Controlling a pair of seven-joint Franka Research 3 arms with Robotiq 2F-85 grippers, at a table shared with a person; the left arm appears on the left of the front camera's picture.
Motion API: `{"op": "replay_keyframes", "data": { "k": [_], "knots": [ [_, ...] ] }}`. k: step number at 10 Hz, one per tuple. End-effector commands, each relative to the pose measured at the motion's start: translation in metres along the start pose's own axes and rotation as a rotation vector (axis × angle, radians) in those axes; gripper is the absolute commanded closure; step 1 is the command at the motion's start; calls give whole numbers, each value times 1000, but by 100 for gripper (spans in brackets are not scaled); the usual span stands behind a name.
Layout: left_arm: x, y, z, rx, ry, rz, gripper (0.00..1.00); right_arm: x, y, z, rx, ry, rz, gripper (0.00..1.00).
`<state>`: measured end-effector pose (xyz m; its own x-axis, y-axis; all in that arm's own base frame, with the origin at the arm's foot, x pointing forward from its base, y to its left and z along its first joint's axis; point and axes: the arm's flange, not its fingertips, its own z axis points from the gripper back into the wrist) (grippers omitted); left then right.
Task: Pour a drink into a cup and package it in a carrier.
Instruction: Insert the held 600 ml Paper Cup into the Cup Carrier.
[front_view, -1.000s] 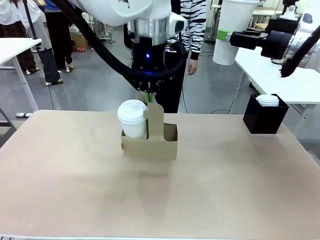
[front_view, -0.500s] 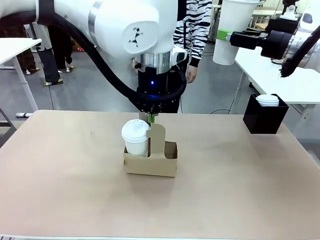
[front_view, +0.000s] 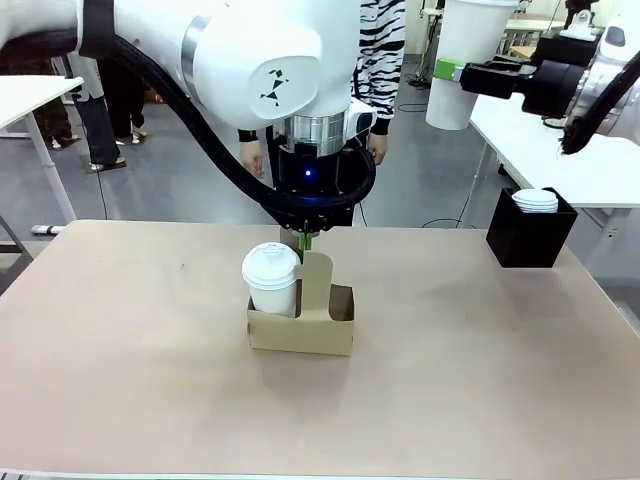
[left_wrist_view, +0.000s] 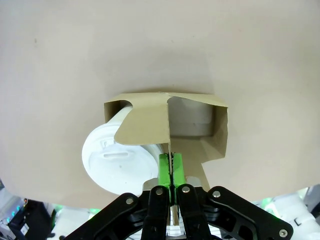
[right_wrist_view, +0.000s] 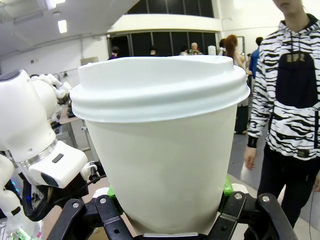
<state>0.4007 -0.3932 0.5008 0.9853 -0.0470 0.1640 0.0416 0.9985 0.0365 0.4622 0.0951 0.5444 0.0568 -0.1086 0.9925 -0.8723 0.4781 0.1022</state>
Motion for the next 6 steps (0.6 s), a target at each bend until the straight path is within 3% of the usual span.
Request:
{"op": "replay_keyframes", "data": {
  "k": [1,3,4,5,6],
  "knots": [
    [0,2,-2,-3,9,0,98,4,-1,-2,6,-14,20,20],
    [0,2,-2,-3,9,0,98,4,-1,-2,6,-14,20,20],
    [1,0,0,0,0,1,39,4,-1,-2,6,-14,20,20],
    [4,9,9,-34,10,13,40,4,-1,-2,6,-14,20,20],
    [6,16,25,-75,34,-6,0,4,-1,-2,6,-14,20,20]
  ]
}}
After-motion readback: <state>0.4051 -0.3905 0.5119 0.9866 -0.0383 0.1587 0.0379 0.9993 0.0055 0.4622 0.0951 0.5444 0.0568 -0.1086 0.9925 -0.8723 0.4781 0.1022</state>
